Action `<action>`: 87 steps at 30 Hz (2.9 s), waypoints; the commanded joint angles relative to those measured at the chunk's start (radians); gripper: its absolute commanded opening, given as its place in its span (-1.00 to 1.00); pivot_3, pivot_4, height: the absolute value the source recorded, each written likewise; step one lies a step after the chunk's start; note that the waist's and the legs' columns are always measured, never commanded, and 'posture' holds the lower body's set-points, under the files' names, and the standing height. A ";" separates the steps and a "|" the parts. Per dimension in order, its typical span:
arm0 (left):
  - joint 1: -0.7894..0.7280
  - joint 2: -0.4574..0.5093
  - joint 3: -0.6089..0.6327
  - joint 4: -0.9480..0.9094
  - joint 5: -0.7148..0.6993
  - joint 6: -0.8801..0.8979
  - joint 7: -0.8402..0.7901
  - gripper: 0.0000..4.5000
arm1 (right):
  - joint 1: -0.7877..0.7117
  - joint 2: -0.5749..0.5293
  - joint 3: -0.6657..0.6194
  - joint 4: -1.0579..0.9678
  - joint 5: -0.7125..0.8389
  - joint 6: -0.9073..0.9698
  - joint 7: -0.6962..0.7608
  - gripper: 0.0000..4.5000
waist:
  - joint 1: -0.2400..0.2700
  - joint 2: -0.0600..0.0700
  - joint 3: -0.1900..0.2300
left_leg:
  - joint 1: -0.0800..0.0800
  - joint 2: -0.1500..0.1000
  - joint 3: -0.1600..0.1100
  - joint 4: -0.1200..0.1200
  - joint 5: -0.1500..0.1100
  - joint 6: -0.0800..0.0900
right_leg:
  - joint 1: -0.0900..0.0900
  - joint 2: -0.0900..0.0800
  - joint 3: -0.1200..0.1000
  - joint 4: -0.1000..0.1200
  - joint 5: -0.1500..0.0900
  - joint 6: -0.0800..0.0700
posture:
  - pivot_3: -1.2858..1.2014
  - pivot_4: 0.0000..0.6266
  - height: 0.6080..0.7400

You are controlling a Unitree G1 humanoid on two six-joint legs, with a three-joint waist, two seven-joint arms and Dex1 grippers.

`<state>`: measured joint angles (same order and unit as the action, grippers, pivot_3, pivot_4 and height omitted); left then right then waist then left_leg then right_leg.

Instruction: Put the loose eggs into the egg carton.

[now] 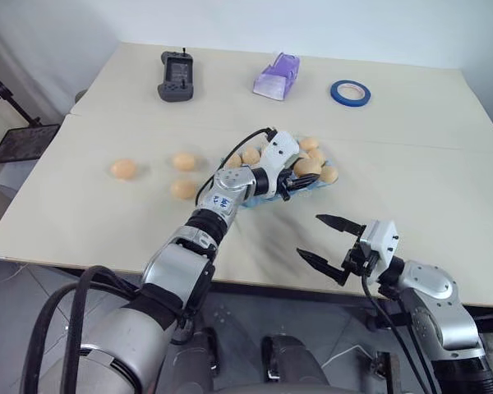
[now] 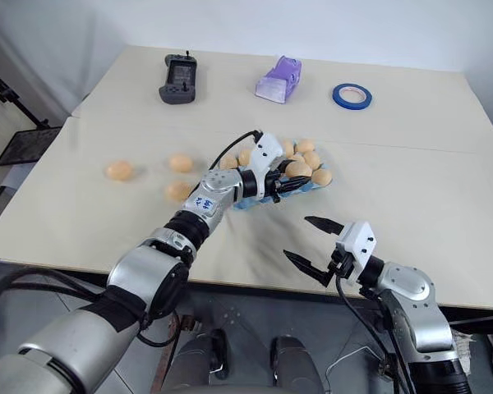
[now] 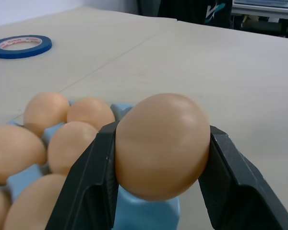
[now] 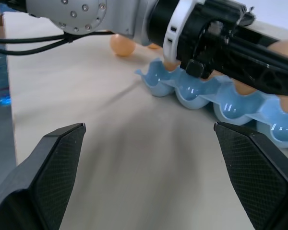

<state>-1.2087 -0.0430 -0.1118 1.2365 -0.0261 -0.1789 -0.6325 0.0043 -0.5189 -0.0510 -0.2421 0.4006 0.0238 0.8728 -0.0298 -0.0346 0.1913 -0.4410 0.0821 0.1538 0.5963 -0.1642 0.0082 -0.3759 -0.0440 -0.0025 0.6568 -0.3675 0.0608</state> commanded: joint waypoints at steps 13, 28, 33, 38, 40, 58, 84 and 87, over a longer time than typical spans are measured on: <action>-0.041 -0.019 0.053 0.056 0.059 -0.062 0.047 0.99 | 0.071 0.005 -0.038 -0.132 0.014 -0.013 -0.071 1.00 | 0.001 0.000 0.000 | -0.001 0.000 -0.001 0.000 -0.002 -0.003 | 0.001 0.000 -0.002 0.000 0.000 0.000 | 0.03 -0.52 1.00; 0.000 0.127 0.066 0.008 0.077 -0.106 -0.074 0.99 | 0.002 0.008 -0.014 -0.063 0.020 -0.009 -0.021 1.00 | 0.002 0.000 0.000 | 0.000 0.000 -0.001 0.000 0.000 -0.003 | 0.001 0.001 -0.003 0.002 0.000 0.000 | 0.03 -0.52 1.00; -0.002 0.093 0.052 0.017 0.092 -0.089 -0.072 0.99 | -0.037 0.016 -0.001 -0.030 0.017 -0.022 -0.008 1.00 | 0.004 0.000 0.000 | -0.001 0.000 -0.001 0.001 0.001 -0.002 | 0.001 0.000 -0.003 0.002 0.000 0.000 | 0.03 -0.52 1.00; 0.000 0.082 0.045 0.022 0.108 -0.080 -0.076 0.99 | -0.053 0.018 0.000 -0.025 0.012 -0.015 -0.009 1.00 | 0.001 0.000 0.000 | -0.001 0.000 -0.001 0.001 0.001 -0.001 | 0.001 0.000 -0.003 0.002 0.000 0.000 | 0.03 -0.52 1.00; 0.001 0.080 0.041 0.022 0.116 -0.078 -0.080 0.99 | -0.055 0.017 0.000 -0.031 0.012 -0.008 -0.012 1.00 | -0.001 0.000 0.000 | 0.000 0.000 -0.001 0.001 0.001 -0.002 | 0.001 0.001 -0.002 0.003 0.000 0.000 | 0.03 -0.52 1.00; 0.007 0.073 0.030 0.023 0.139 -0.026 -0.071 -0.48 | -0.055 0.013 -0.006 -0.052 0.012 -0.001 -0.030 1.00 | 0.001 0.000 0.000 | 0.001 0.001 -0.002 0.004 0.000 -0.003 | 0.002 0.001 -0.003 0.005 0.000 0.000 | 0.03 -0.52 1.00; -0.077 -0.018 0.096 0.092 0.140 -0.009 0.074 0.35 | 0.010 0.024 -0.016 -0.108 -0.007 -0.010 -0.103 1.00 | 0.001 0.000 0.000 | 0.000 0.000 -0.003 0.004 0.002 -0.001 | 0.001 0.001 -0.003 0.005 0.000 0.000 | 0.03 -0.52 1.00; -0.075 -0.007 0.086 0.083 0.154 -0.047 0.083 0.80 | 0.021 0.025 -0.018 -0.102 -0.007 -0.020 -0.104 1.00 | 0.001 0.000 0.000 | -0.001 0.000 -0.003 0.004 0.002 -0.001 | 0.001 0.001 -0.004 0.005 0.000 0.000 | 0.03 -0.52 1.00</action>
<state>-1.2610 -0.0546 -0.0200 1.3473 0.1232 -0.1928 -0.5548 0.0184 -0.4995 -0.0467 -0.3108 0.3846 0.0238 0.7731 -0.0284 -0.0347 0.1914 -0.4416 0.0820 0.1509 0.6002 -0.1626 0.0070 -0.3748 -0.0432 -0.0060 0.6614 -0.3672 0.0612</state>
